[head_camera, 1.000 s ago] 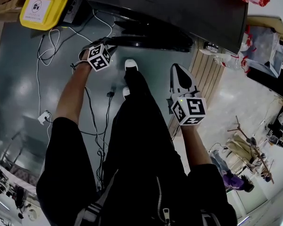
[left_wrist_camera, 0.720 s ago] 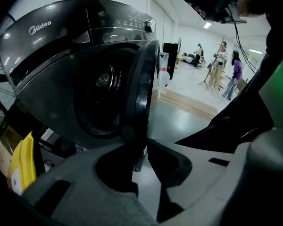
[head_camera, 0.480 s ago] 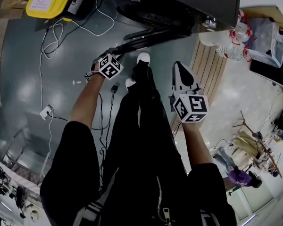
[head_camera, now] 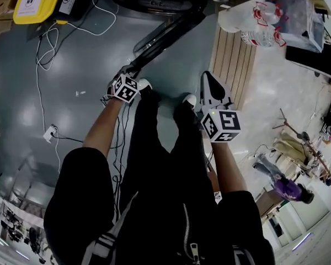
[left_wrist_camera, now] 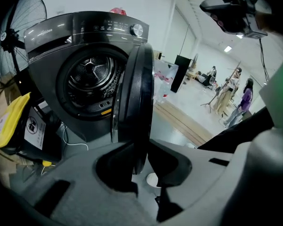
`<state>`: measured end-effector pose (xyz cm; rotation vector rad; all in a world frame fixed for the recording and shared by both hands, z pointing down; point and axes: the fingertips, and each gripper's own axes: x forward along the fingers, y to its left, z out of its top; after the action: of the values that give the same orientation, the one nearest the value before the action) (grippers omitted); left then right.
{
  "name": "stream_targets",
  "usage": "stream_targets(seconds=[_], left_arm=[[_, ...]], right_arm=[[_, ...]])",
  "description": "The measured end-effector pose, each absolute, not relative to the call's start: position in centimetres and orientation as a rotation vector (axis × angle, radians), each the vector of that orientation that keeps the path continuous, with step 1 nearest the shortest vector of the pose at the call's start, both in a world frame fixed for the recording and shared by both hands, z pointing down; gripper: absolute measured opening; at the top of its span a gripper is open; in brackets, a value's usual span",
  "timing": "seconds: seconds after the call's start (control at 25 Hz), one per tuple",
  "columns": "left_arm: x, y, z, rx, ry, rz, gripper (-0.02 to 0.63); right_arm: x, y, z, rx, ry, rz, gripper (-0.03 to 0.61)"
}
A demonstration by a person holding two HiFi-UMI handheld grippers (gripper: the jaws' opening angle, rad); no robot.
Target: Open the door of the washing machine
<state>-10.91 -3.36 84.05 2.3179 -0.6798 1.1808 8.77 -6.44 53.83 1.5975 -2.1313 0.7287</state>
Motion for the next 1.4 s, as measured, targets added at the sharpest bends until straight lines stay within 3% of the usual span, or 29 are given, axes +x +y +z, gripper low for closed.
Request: stream_targets(seconds=[0.56, 1.4], left_arm=[[0.3, 5.8, 83.8, 2.199, -0.794, 1.082, 0.084], [23.3, 12.0, 82.9, 2.124, -0.932, 0.894, 0.109]], right_arm=[[19.8, 0.6, 54.4, 1.616, -2.192, 0.741, 0.003], [40.4, 9.9, 56.3, 1.748, -2.164, 0.782, 0.003]])
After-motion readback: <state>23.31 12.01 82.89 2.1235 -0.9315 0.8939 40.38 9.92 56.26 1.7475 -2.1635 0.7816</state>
